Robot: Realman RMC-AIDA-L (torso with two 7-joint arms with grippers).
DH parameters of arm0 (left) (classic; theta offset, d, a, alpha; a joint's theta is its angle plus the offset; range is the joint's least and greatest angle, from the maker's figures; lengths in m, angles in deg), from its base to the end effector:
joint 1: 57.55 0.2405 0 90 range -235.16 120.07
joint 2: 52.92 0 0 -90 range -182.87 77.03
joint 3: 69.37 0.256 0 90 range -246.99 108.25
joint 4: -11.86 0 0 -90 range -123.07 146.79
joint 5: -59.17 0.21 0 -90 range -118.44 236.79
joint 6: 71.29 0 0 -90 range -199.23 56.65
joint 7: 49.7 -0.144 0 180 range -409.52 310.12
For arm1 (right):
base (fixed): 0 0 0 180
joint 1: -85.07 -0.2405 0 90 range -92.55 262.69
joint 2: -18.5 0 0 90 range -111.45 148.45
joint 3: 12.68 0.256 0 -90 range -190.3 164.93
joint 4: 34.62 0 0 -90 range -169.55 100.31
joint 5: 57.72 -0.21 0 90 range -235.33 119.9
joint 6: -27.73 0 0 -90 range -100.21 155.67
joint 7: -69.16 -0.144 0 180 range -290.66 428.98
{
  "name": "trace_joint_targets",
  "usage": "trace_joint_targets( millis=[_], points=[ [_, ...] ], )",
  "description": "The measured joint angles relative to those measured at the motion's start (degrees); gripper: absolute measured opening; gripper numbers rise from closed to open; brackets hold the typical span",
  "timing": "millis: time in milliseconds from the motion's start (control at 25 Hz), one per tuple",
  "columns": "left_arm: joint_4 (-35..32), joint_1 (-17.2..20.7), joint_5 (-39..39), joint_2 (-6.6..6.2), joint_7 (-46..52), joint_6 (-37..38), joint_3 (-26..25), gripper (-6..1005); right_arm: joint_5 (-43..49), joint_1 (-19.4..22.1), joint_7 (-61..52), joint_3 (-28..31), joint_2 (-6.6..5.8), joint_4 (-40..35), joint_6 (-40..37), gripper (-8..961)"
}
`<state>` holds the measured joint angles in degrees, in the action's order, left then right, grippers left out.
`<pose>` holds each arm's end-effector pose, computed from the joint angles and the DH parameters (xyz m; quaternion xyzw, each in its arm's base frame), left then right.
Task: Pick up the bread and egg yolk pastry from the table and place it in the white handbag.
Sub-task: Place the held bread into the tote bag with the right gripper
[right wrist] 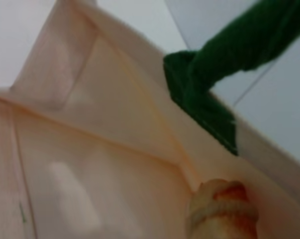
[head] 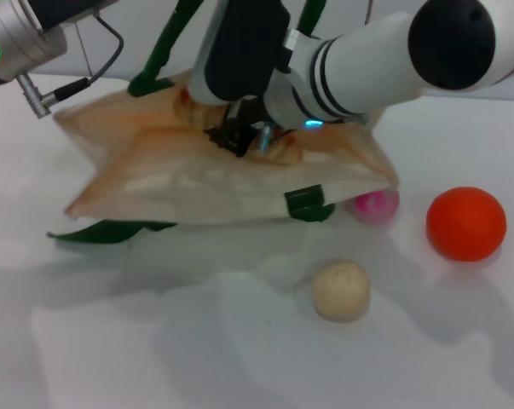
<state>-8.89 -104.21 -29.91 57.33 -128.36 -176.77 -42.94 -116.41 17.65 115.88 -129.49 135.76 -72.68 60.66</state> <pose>-0.1571 0.3856 0.0875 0.7967 0.2646 0.5431 0.0173 0.0469 0.4338 -0.1296 -0.9663 -0.0291 -0.0793 0.2431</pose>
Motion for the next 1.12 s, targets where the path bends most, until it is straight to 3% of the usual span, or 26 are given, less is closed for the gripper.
trace_joint_targets(
  millis=[360,920,1120],
  points=[
    [-0.4,1.4,-4.7,-0.08,1.2,-3.4,-0.2,99,0.3,-0.6,-2.0,0.1,-0.01,6.7,-6.5,257],
    [-0.6,8.0,-13.0,-2.73,1.0,-1.5,-0.6,98,0.0,2.6,-2.2,0.2,-0.07,4.7,-10.7,236],
    [-0.6,9.1,-13.1,-3.42,1.0,-0.6,-2.8,98,0.2,5.0,-2.0,0.2,-0.40,0.8,-9.6,480]
  ],
)
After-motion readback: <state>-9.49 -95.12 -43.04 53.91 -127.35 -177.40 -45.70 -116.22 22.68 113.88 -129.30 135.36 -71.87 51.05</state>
